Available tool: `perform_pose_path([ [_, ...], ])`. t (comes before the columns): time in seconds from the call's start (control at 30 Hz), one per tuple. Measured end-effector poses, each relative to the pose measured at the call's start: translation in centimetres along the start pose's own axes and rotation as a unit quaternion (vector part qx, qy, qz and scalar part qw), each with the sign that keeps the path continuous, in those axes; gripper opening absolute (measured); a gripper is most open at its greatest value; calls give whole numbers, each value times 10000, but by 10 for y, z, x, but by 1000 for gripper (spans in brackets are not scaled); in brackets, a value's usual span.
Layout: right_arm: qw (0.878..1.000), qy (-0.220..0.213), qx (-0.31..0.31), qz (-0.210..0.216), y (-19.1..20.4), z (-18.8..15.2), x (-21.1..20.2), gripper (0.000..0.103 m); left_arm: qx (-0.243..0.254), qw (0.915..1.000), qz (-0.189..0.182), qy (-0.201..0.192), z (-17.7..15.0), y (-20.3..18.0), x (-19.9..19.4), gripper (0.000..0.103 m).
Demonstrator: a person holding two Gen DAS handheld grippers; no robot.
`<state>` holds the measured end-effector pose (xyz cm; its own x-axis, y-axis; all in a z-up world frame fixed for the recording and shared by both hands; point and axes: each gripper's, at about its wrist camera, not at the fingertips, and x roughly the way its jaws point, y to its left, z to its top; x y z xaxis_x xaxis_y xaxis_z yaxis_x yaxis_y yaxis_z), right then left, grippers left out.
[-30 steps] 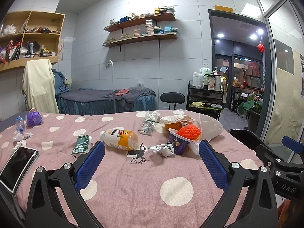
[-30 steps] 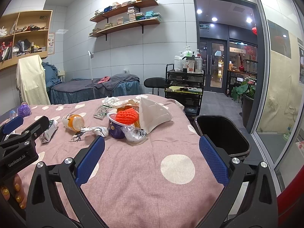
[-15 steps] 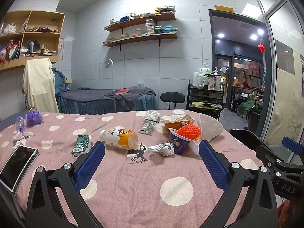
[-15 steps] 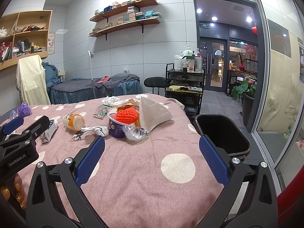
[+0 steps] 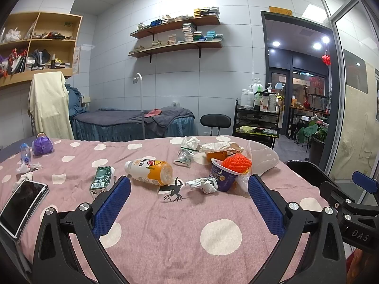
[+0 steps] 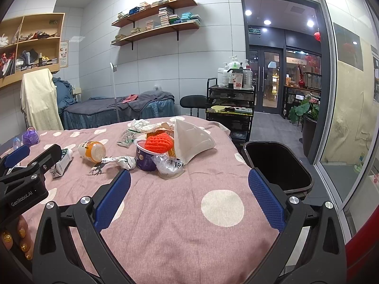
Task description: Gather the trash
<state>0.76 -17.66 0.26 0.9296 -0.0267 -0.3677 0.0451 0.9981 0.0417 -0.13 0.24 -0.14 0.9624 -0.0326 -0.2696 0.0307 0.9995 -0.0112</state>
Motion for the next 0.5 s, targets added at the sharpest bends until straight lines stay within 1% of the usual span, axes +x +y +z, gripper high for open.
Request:
perform_pose_path([
  [0.5,10000,37,-12,3,0,-2,0,98,-6,10000,18,37,-1,1,1,97],
])
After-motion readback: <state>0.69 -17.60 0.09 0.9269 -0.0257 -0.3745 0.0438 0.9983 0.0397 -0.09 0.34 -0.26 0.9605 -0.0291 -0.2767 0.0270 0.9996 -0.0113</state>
